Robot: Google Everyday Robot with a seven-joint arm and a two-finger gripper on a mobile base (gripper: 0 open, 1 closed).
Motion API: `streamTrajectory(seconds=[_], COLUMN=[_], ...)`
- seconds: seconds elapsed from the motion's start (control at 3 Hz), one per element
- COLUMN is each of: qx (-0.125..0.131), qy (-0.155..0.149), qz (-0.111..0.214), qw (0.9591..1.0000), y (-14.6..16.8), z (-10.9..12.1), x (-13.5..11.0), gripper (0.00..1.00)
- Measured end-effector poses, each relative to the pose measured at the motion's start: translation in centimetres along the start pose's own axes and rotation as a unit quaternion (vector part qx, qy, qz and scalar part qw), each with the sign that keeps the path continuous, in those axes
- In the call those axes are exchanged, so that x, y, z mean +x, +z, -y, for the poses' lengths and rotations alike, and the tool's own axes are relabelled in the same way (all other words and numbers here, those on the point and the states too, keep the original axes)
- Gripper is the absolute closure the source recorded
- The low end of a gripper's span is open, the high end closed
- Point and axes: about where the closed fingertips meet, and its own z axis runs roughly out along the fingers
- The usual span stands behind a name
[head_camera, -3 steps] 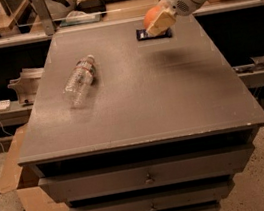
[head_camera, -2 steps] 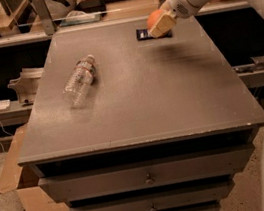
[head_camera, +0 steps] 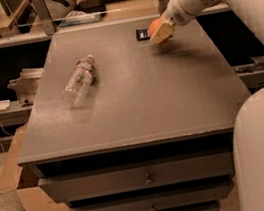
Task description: Move orange near rxbar blueberry
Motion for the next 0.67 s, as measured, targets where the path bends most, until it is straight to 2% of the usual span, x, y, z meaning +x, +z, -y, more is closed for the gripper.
streamTrajectory(seconds=[0.33,0.67], qx=[-0.004,0.004], qy=[0.006,0.009], qz=[-0.012,-0.015], qw=[0.9999,0.9998], y=[1.04,1.41], z=[0.02,0.54], x=[1.18,1.77], gripper=[1.0,1.0])
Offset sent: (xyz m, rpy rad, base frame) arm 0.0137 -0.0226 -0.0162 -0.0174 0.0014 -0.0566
